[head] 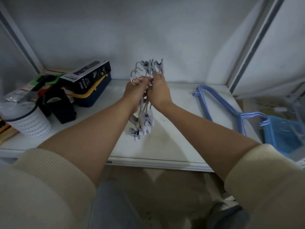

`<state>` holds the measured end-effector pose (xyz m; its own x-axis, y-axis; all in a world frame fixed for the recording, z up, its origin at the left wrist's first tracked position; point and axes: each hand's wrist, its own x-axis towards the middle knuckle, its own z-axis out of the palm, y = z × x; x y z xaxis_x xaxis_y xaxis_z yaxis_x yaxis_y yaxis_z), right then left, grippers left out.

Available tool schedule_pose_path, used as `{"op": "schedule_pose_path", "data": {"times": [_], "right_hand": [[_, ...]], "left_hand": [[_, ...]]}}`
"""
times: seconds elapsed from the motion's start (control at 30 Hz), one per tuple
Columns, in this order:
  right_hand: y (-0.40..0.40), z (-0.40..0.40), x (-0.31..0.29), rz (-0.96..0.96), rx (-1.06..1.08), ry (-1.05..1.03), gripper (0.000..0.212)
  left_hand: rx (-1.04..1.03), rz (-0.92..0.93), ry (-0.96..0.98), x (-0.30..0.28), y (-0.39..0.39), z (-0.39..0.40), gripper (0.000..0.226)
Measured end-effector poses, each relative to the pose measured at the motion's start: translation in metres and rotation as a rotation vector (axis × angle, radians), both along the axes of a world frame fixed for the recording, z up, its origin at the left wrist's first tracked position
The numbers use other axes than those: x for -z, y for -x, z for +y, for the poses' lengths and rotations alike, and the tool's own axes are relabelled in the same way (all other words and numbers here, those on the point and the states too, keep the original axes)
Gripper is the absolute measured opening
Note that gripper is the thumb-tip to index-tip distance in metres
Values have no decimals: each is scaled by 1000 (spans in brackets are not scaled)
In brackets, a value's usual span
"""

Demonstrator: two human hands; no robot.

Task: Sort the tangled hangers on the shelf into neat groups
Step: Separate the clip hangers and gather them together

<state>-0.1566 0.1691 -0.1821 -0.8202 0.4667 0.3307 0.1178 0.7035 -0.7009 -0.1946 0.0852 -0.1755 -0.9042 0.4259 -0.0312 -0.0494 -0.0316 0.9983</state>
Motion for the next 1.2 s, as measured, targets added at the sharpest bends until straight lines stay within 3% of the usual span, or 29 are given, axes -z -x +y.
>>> {"op": "schedule_pose_path", "data": {"times": [0.13,0.2,0.3,0.4,0.5,0.6,0.7,0.83,0.97,1.2], "right_hand": [[-8,4,0,118,21,202,64],[-7,8,2,64,121,468,56],[-9,6,0,-197,-43,1066,7],[-4,0,1,-145,-179,1335,19],[6,-9,5,-109,-186,1347,25],[20,-18,14,-111,-122,1317,29],[30,-32,26,-152,-50,1245,29],[39,-52,45,-219,-38,1258,31],[46,-58,58,-389,-61,1151,26],[53,-57,85,-454,-17,1080,26]], "left_hand": [[26,15,-20,3,0,8,28],[20,27,-33,6,1,8,31],[14,23,-68,7,2,10,30],[27,-32,-67,5,3,8,29],[45,-53,36,5,10,-3,26],[80,-51,270,8,24,-22,20],[83,-194,353,23,34,-41,29],[27,-413,272,43,45,-64,25],[-51,-487,272,57,59,-81,11],[-179,-666,-132,87,70,-81,21]]}}
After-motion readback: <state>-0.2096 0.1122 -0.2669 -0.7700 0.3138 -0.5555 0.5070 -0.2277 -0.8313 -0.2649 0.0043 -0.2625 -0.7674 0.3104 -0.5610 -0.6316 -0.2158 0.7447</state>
